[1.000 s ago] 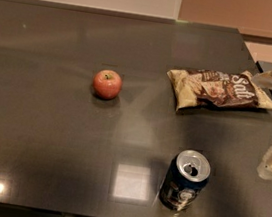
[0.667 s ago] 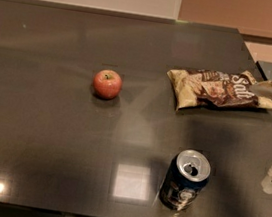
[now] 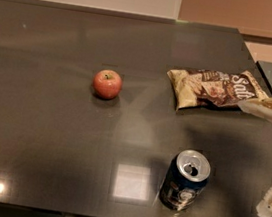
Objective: Knock pepsi can over
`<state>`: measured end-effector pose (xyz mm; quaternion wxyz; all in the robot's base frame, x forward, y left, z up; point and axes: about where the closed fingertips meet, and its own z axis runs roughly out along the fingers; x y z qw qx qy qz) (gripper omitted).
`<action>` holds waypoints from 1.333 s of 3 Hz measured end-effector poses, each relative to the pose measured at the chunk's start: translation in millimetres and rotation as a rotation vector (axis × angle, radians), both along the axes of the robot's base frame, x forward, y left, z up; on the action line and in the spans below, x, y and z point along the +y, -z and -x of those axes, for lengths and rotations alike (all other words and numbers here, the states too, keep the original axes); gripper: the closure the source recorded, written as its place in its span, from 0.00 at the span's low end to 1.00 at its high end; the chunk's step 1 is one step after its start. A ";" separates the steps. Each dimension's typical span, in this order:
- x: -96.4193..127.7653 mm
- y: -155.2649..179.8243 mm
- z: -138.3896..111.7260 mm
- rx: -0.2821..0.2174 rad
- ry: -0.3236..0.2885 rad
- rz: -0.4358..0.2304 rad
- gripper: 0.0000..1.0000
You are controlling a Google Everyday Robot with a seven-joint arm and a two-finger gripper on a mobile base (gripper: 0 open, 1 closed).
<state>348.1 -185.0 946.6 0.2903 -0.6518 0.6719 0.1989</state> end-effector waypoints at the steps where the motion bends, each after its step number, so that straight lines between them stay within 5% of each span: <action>1: 10.9 20.2 0.8 0.001 -0.022 -0.050 0.00; 4: 51.2 54.4 2.1 0.001 -0.086 -0.168 0.00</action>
Offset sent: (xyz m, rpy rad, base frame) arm 0.0087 0.0341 -0.0614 0.1407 0.0006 0.0468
